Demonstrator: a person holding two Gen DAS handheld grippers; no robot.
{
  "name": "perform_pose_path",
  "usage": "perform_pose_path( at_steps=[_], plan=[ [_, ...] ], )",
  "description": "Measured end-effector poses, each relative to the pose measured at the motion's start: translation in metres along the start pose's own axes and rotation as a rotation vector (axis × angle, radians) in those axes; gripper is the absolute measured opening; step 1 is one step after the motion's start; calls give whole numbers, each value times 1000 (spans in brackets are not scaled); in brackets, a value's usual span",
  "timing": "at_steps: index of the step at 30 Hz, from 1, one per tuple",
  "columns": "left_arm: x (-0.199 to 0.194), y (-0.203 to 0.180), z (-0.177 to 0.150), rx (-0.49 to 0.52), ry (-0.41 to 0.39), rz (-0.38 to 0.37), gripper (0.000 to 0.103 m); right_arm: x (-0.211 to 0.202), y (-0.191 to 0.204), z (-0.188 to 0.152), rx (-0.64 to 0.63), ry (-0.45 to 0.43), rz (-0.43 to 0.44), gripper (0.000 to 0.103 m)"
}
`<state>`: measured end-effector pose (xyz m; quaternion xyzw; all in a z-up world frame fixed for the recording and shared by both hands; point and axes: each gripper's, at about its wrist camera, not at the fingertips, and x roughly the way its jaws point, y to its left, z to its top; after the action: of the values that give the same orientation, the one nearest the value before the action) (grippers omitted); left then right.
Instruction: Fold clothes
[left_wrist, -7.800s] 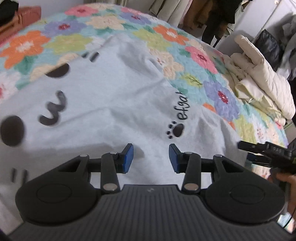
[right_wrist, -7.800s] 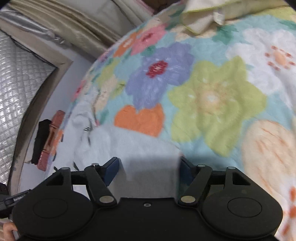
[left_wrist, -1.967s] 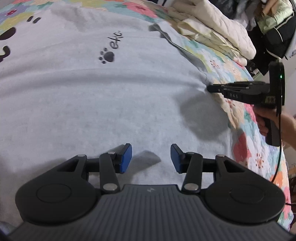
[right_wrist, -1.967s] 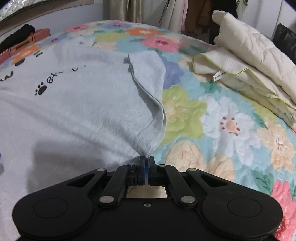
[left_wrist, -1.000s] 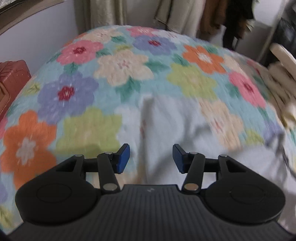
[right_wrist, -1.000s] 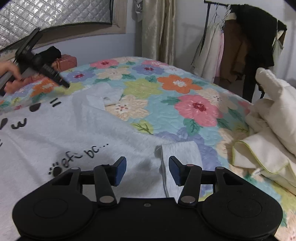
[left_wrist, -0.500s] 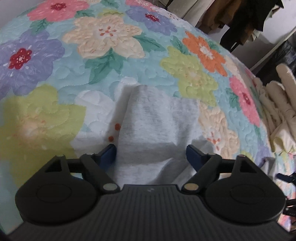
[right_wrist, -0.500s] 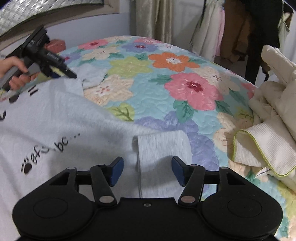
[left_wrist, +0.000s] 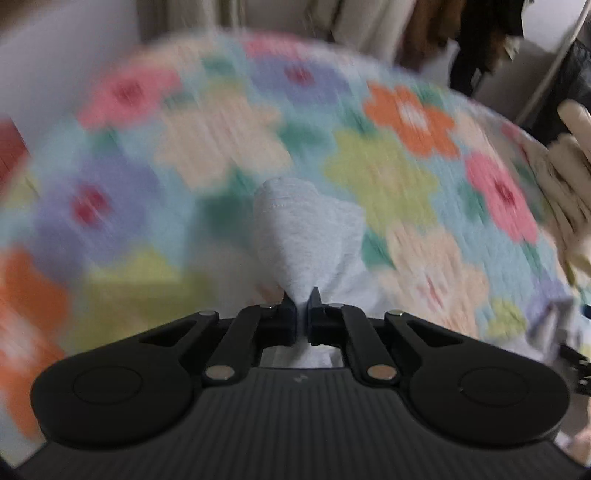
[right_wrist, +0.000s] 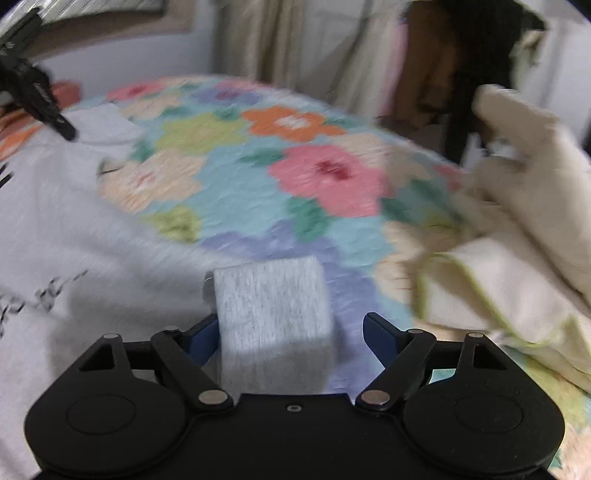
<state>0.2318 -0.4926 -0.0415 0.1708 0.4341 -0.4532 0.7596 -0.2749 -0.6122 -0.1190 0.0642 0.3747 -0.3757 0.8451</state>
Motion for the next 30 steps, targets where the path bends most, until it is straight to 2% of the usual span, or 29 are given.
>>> perform_pose_path(
  at_steps=[2, 4, 5, 6, 7, 8, 9, 10, 11, 13, 18, 20, 22, 23, 26, 28, 29, 30],
  plan=[
    [-22, 15, 20, -51, -92, 25, 4, 0, -12, -1, 20, -20, 8, 82],
    [-38, 23, 34, -62, -185, 63, 4, 3, -22, -4, 53, -3, 39, 65],
    [-42, 22, 39, -31, -237, 86, 4, 6, -25, -5, 68, 11, 48, 53],
    [-44, 21, 42, 4, -281, 117, 5, 9, -29, -7, 83, 21, 57, 35],
    [-39, 19, 42, 28, -301, 152, 11, 11, -32, -9, 99, 26, 64, 23],
    [-31, 20, 41, 24, -299, 175, 25, 13, -36, -11, 118, 25, 70, 7],
    [-23, 22, 36, 10, -289, 198, 38, 15, -39, -13, 137, 23, 77, 4],
    [-15, 24, 29, -3, -282, 223, 56, 16, -43, -15, 156, 21, 83, 3],
    [-10, 26, 21, -9, -281, 230, 59, 17, -47, -15, 182, 15, 87, 3],
    [-1, 34, -1, -20, -257, 211, 59, 13, -47, -13, 157, 4, 69, 3],
    [9, 64, -52, -30, -90, 104, 60, 1, -40, -3, 35, -44, -15, 1],
    [11, 70, -67, 20, -29, 91, 60, -10, -27, -3, -76, -118, -130, 1],
    [10, 73, -78, 78, 11, 121, 60, -18, -18, -6, -157, -176, -224, 1],
    [8, 74, -81, 95, 18, 148, 60, -12, -18, -9, -174, -155, -242, 1],
    [-6, 84, -93, 103, 6, 206, 62, 18, -25, -15, -167, -25, -210, 1],
    [-21, 95, -107, 89, -12, 207, 66, 21, -28, -13, -121, -10, -223, 7],
    [-27, 103, -114, 70, -10, 200, 66, 20, -30, -11, -79, -9, -233, 16],
    [-35, 112, -122, 44, -6, 190, 66, 19, -32, -8, -37, -7, -244, 30]
  ],
)
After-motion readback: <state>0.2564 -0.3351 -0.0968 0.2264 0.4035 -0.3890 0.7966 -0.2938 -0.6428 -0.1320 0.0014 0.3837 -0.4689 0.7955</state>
